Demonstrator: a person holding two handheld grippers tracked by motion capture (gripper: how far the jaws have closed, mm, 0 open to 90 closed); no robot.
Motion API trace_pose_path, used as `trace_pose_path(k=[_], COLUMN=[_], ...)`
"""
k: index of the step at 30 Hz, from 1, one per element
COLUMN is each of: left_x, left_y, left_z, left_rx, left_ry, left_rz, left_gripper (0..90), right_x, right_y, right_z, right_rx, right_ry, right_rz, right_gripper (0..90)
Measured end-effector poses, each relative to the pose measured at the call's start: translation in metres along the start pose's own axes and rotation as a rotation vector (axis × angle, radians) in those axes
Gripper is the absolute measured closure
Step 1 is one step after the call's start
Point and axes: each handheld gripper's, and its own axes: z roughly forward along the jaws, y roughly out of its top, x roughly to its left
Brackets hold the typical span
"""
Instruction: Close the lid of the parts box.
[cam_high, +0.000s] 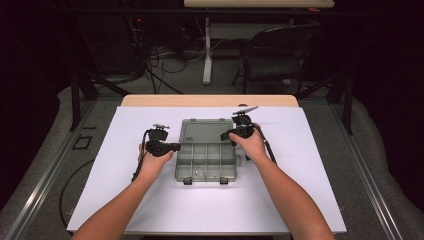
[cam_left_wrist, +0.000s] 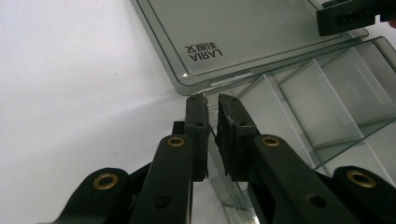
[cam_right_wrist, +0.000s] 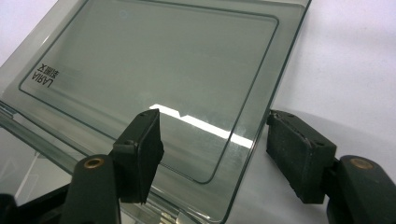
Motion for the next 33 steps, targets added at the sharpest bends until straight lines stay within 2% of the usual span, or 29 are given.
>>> trace_pose_path(k=[5, 23, 26, 33], left_x=[0.0002, 0.0006, 0.0007, 0.0011], left_y=[0.0001, 0.0002, 0.0001, 0.0], left_z=[0.0, -0.0001, -0.0001, -0.0002], left_rx=[0.001, 0.002, 0.002, 0.003], left_ry=[-0.001, -0.002, -0.002, -0.004], left_rz=[0.001, -0.002, -0.003, -0.004], left_gripper=[82.5, 82.6, 82.8, 83.4], right_x=[-0.0018, -0.0021, -0.0012, -0.0005], right_y=[0.0, 0.0009, 0.0013, 0.0019], right_z=[0.0018, 0.0021, 0.0008, -0.0023], right_rx=[0.001, 0.003, 0.009, -0.016], right_ry=[0.022, 0.035, 0.026, 0.018], right_rz=[0.018, 0.028, 0.014, -0.012], right_gripper=[33.8, 34.9, 35.3, 39.6])
